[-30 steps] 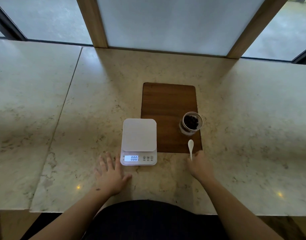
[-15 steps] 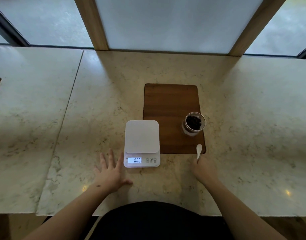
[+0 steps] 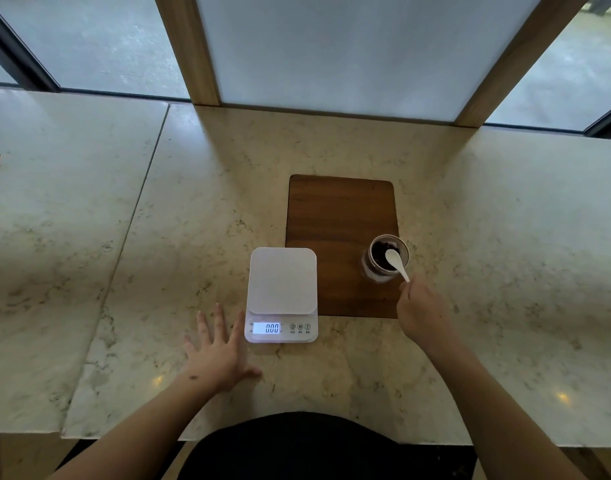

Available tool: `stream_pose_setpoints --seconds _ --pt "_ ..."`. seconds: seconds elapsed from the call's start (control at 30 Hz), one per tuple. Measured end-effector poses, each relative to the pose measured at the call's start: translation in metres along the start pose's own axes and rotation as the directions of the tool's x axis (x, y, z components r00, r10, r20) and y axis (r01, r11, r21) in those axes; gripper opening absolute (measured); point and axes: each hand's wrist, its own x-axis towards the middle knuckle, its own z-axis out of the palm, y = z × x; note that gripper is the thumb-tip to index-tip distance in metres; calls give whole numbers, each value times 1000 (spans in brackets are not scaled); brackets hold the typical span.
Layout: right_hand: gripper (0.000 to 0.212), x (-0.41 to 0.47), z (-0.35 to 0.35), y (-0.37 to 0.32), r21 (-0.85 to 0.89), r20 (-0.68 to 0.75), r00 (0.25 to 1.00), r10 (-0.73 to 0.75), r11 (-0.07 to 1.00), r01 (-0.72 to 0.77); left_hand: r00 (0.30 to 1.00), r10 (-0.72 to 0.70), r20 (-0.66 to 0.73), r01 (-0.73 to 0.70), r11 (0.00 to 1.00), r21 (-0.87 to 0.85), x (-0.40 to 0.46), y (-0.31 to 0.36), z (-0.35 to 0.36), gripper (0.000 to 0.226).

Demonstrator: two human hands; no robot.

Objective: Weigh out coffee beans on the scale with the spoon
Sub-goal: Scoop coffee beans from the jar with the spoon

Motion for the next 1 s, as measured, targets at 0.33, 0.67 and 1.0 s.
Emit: stream_pose_setpoints --seconds 0.33,0.67,1.0 --pt "30 53 -25 0 -450 19 1000 4 893 5 1000 10 9 -10 1000 1 2 -1 0 133" --pt "30 62 -15 0 -264 110 994 6 964 23 1000 -1 28 0 1000 22 -8 7 -9 131" --pt "36 81 -14 4 -56 247 951 184 983 -175 1000 -19 17 19 999 36 -9 9 -10 130"
